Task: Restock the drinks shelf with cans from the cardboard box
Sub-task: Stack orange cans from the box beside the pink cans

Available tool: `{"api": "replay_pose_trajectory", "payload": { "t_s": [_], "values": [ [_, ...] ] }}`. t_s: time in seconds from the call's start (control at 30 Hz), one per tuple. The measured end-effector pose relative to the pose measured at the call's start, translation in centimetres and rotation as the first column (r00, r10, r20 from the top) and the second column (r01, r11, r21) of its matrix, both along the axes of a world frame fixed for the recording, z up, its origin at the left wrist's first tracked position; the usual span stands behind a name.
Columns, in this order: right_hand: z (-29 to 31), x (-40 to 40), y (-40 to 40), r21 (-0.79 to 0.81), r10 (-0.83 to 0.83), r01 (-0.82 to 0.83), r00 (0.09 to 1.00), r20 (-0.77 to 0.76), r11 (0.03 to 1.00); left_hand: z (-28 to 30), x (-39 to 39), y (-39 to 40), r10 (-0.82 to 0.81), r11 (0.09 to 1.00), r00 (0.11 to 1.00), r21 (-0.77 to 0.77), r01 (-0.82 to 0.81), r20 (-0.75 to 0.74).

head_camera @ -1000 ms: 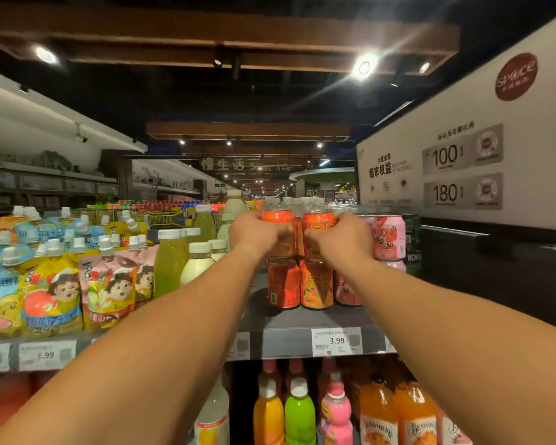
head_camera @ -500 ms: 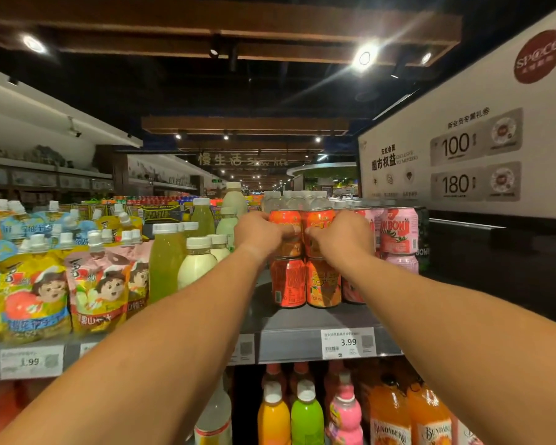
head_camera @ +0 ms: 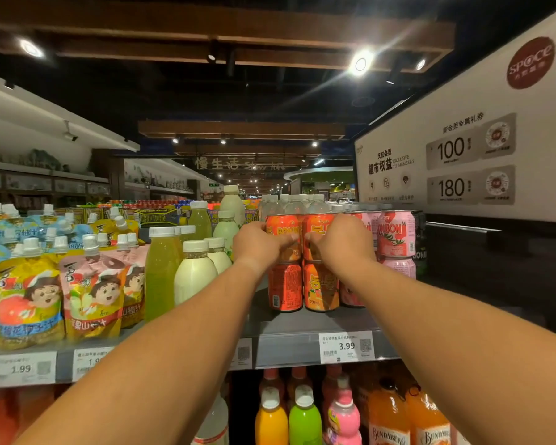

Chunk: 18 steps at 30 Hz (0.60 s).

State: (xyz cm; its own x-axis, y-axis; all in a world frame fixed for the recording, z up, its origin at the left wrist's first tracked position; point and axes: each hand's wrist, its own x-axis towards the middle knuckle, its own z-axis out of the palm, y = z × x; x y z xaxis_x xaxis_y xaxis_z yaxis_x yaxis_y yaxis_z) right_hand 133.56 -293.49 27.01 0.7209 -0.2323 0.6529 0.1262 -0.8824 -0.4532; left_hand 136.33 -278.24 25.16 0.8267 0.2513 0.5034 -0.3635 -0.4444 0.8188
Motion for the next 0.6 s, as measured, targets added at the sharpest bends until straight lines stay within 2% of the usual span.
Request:
{"api": "replay_pose_trajectory", "payload": {
  "t_s": [0.13,0.33,0.6],
  "values": [
    [-0.6,-0.3,-0.2,-0.01,0.012,-0.012,1.0,0.027,1.0,-0.3,-0.2,0.0,-0.014,1.0,1.0,-0.007,0.014,-0.023],
    [-1.4,-1.1,-0.9,0.084,0.107,-0.107,0.994,-0.005,0.991,-0.6,-1.1,-0.2,-0.006,1.0,0.996,0.023,0.008,-0.093],
    [-3.4,-5.9,-3.5,0.075,0.101,-0.098,0.994,-0.036,0.992,-0.7,-6.8,-0.9,0.031,0.997,0.999,0.07,-0.032,0.012]
  ]
}}
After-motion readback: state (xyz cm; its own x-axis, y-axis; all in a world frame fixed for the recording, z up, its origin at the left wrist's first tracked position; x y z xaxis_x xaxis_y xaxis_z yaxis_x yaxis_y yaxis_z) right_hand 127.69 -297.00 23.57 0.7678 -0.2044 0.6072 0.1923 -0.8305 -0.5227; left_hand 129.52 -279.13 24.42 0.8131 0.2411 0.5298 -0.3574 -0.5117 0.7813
